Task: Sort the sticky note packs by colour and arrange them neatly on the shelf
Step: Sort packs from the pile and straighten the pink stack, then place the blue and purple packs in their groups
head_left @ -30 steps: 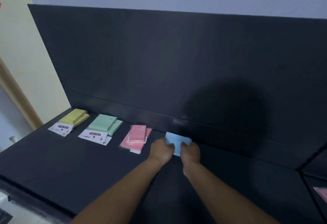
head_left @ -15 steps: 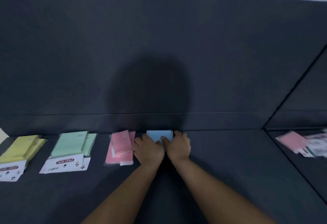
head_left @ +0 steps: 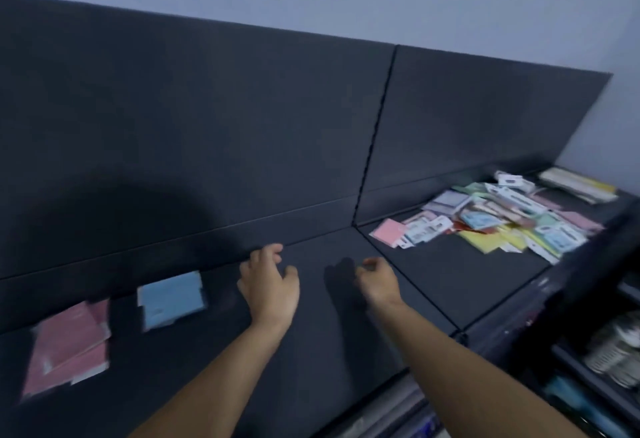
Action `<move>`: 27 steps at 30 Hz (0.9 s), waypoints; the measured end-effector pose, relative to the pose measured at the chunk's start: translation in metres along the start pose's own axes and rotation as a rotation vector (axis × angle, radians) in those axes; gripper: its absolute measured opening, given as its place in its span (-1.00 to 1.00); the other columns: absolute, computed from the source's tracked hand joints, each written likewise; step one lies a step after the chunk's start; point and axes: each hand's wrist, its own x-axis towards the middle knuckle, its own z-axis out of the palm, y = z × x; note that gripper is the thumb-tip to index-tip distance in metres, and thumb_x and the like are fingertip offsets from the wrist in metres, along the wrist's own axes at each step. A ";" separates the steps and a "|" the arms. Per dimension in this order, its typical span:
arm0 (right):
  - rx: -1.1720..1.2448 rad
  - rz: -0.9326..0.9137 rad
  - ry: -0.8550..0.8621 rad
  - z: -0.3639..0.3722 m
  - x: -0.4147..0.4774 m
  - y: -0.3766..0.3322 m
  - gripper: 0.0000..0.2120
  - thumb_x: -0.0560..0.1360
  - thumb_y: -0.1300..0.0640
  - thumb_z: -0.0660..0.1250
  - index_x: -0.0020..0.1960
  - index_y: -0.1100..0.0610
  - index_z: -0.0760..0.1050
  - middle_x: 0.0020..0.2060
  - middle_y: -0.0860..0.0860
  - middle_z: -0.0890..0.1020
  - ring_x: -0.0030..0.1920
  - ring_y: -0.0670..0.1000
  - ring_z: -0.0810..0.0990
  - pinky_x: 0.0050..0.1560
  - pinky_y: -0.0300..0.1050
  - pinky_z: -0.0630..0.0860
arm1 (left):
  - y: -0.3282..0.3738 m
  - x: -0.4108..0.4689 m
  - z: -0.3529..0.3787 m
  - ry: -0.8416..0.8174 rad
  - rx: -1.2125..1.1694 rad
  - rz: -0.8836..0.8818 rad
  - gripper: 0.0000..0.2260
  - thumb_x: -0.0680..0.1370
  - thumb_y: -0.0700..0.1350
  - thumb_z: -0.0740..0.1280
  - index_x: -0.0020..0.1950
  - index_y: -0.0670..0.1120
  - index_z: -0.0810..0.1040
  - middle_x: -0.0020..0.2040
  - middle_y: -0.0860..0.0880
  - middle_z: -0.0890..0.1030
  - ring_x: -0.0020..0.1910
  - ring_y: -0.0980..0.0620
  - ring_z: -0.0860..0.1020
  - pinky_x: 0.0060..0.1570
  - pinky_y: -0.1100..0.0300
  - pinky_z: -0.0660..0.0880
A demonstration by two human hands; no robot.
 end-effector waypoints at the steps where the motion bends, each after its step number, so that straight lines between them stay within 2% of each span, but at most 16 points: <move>1: 0.002 0.027 0.041 -0.022 0.003 0.008 -0.73 0.51 0.19 0.24 0.19 0.23 0.40 0.03 0.18 0.58 -0.03 0.14 0.55 -0.01 0.00 0.46 | 0.009 -0.007 0.010 -0.020 0.005 0.037 -0.74 0.51 -0.22 0.26 0.18 -0.04 0.48 0.01 0.08 0.46 0.18 -0.02 0.34 0.18 0.10 0.19; 3: -0.004 0.055 0.103 -0.067 0.007 0.025 -0.72 0.53 0.18 0.23 0.22 0.22 0.38 0.03 0.17 0.56 -0.07 0.11 0.53 -0.10 -0.07 0.43 | 0.028 -0.020 0.029 -0.085 0.033 0.087 -0.76 0.51 -0.20 0.25 0.15 0.00 0.50 -0.02 0.11 0.49 0.19 0.02 0.34 0.16 0.12 0.17; 8: -0.124 -0.004 0.191 -0.175 0.005 0.062 -0.69 0.54 0.15 0.26 0.26 0.19 0.38 0.01 0.07 0.51 -0.15 0.00 0.49 -0.17 -0.14 0.40 | 0.086 -0.051 0.087 -0.341 0.197 0.215 -0.70 0.54 -0.12 0.22 0.26 0.05 0.46 0.14 0.10 0.53 0.26 0.04 0.32 0.22 0.12 0.18; 10: -0.234 -0.051 0.205 -0.215 0.001 0.077 -0.69 0.54 0.14 0.26 0.26 0.19 0.40 0.03 0.06 0.53 -0.09 0.01 0.50 -0.14 -0.18 0.37 | 0.111 -0.068 0.113 -0.393 0.293 0.313 -0.70 0.55 -0.09 0.21 0.28 0.05 0.44 0.18 0.09 0.51 0.26 0.04 0.33 0.24 0.13 0.18; 13: -0.393 -0.107 0.236 -0.269 -0.002 0.098 -0.70 0.53 0.12 0.26 0.24 0.18 0.45 0.10 0.07 0.57 0.09 0.05 0.53 -0.04 -0.20 0.39 | 0.145 -0.093 0.149 -0.380 0.434 0.490 -0.72 0.55 -0.06 0.20 0.26 0.04 0.45 0.18 0.08 0.49 0.25 0.04 0.33 0.25 0.14 0.17; 17: -0.502 -0.162 0.260 -0.333 0.002 0.126 -0.79 0.53 0.11 0.24 0.12 0.15 0.49 0.00 0.03 0.59 0.03 0.05 0.56 -0.03 -0.13 0.45 | 0.187 -0.113 0.194 -0.372 0.598 0.615 -0.70 0.57 0.00 0.15 0.29 0.01 0.42 0.25 0.04 0.46 0.29 0.00 0.33 0.27 0.09 0.18; 22: -0.597 -0.184 0.294 -0.393 0.014 0.156 -0.77 0.53 0.08 0.20 0.09 0.16 0.50 -0.06 0.05 0.61 -0.06 0.06 0.56 -0.02 0.01 0.51 | 0.223 -0.120 0.234 -0.398 0.644 0.599 -0.66 0.56 0.00 0.15 0.31 -0.03 0.41 0.28 -0.01 0.46 0.31 -0.02 0.34 0.27 0.03 0.18; 27: -0.610 -0.183 0.304 -0.430 0.034 0.174 -0.77 0.54 0.09 0.20 0.12 0.16 0.49 -0.03 0.05 0.59 -0.02 0.06 0.56 0.01 -0.01 0.50 | 0.246 -0.116 0.264 -0.413 0.684 0.577 -0.67 0.56 0.01 0.15 0.30 -0.02 0.42 0.28 0.00 0.46 0.31 -0.01 0.35 0.28 0.01 0.19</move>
